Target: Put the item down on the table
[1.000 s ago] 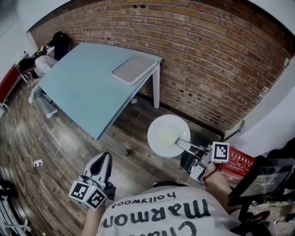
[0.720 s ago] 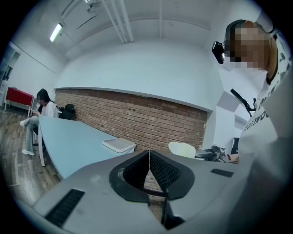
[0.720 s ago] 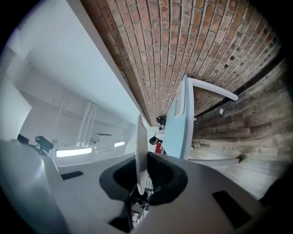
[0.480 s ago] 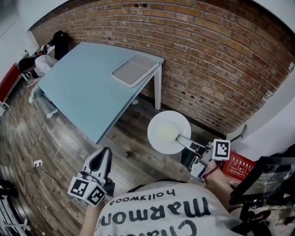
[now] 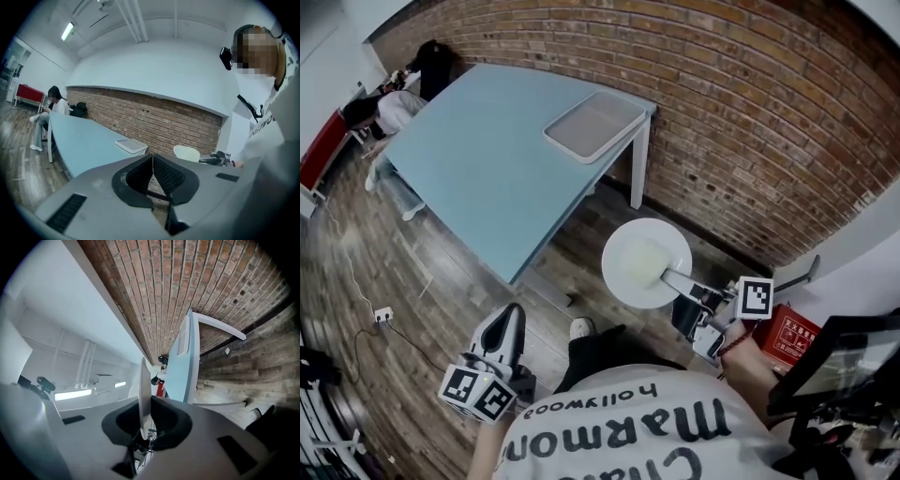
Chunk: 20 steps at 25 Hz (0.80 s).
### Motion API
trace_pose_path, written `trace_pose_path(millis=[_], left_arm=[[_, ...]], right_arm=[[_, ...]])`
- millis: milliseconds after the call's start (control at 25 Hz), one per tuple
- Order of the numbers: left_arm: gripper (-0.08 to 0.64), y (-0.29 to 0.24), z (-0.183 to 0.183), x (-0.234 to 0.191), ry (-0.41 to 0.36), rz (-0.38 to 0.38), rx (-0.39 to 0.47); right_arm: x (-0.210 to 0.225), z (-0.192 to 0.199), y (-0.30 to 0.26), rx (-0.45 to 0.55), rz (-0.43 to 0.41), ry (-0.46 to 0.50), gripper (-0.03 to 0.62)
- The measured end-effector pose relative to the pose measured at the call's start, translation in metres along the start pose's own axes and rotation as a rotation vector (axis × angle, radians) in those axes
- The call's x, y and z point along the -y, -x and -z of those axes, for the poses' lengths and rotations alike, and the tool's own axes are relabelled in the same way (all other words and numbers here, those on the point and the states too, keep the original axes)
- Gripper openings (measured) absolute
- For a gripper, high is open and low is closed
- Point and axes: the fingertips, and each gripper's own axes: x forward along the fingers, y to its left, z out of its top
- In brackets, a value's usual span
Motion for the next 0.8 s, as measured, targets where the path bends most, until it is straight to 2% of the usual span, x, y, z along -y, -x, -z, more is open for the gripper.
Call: trace_pose_path(millis=[280,480,640,800], left_arm=[[0.011,-0.037,-0.027,-0.026,-0.029,0.065,0.014],[0.011,-0.078,-0.039,-0.055,0.049,0.137,-0.018],[0.009,-0.106,-0.052,-0.065,0.03,0.192,0.003],[0.008,-0.128,-0.065,-0.09,0.049,0.238,-0.017]], right_arm=[[0.004,-0.018,-0.029,0.041,0.032,-0.007,0.029],[0.007,-0.038,-0.049,0.087,0.07,0.0,0.029],[0.021,-0.052,-0.058,0.124,0.089,-0.011,0.029],[0.018,-0.06,-0.093,0.125,0.084,-0.001,0.029]])
